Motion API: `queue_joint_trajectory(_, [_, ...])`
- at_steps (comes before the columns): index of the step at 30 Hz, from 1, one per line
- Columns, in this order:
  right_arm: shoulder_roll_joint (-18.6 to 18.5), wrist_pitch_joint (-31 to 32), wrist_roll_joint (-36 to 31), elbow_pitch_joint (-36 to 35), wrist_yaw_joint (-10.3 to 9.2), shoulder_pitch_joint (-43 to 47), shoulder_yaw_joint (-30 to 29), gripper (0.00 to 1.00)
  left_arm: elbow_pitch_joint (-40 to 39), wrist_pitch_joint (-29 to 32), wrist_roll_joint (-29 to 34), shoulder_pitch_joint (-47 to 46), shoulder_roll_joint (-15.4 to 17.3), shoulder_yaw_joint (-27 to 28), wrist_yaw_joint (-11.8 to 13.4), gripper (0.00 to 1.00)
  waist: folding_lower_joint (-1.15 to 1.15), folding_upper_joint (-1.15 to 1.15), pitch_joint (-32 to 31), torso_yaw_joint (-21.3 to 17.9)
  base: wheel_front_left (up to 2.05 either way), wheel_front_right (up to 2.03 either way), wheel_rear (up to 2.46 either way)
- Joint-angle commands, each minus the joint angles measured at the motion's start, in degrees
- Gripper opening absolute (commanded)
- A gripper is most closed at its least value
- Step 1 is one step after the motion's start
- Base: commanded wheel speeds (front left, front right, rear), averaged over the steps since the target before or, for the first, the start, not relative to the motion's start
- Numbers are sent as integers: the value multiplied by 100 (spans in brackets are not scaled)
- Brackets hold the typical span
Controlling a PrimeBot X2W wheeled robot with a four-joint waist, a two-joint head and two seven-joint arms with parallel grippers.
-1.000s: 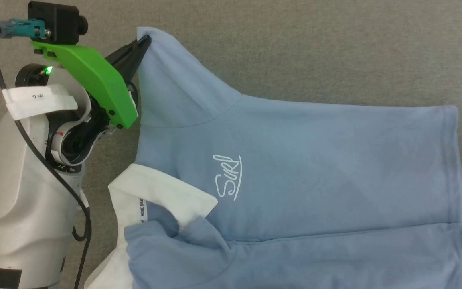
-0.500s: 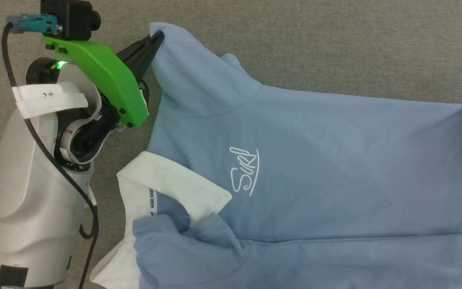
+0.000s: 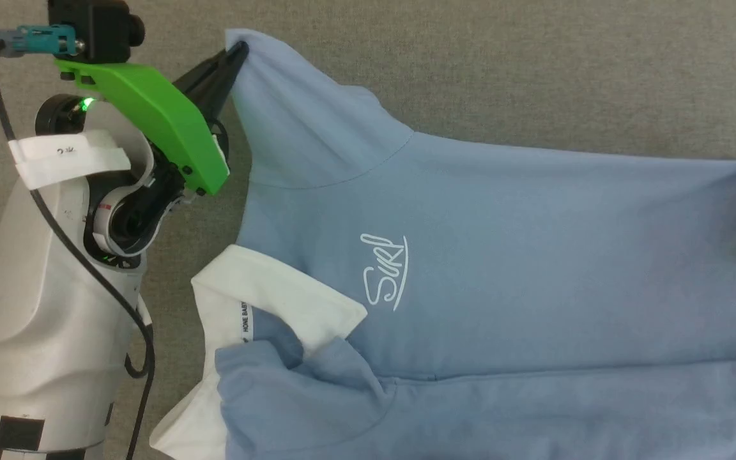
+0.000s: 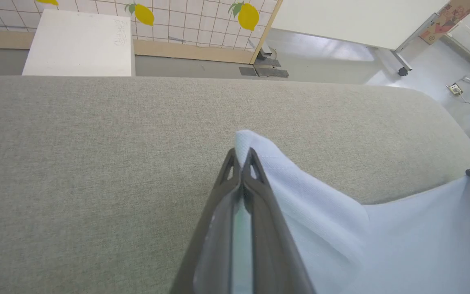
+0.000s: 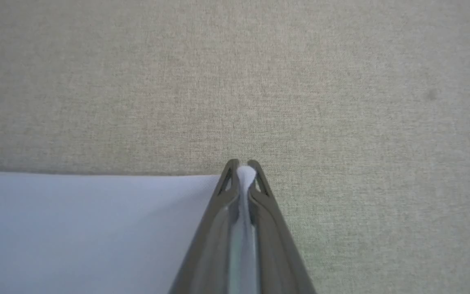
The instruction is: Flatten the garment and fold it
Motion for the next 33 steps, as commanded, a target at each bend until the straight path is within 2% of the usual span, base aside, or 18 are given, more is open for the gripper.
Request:
queue_joint_trajectory(1, [-16, -232, -52, 13, -9, -98, -1, 0, 43, -137, 9, 13, -12, 55, -21, 0, 0, 0, -260, -38, 0, 0, 0])
queue_joint_trajectory(9, [80, -896, 142, 67, -9, 92, 44, 0, -38, -621, -98, 455, 57, 73, -104, 0, 0, 0, -986, -70, 0, 0, 0])
queue_joint_trajectory(16, [472, -1029, 598, -675, -9, 1099, -83, 0, -1108, -1045, -311, 1911, 278, 139, -116, 0, 0, 0, -1635, -92, 0, 0, 0])
queue_joint_trajectory(24, [995, -751, 971, -1577, -9, 2467, -531, 0, -2462, -963, -629, 3783, 398, 411, 366, 0, 0, 0, -1987, -57, 0, 0, 0])
queue_joint_trajectory(28, [1192, -643, 1183, -1720, -9, 3039, -813, 0, -2867, -973, -773, 4615, 397, 606, 629, 0, 0, 0, -2100, -40, 0, 0, 0])
queue_joint_trajectory(33, [1296, -458, 1288, -1754, -9, 3673, -1002, 0, -3181, -985, -1163, 5521, 215, 697, 803, 0, 0, 0, -2169, -15, 0, 0, 0])
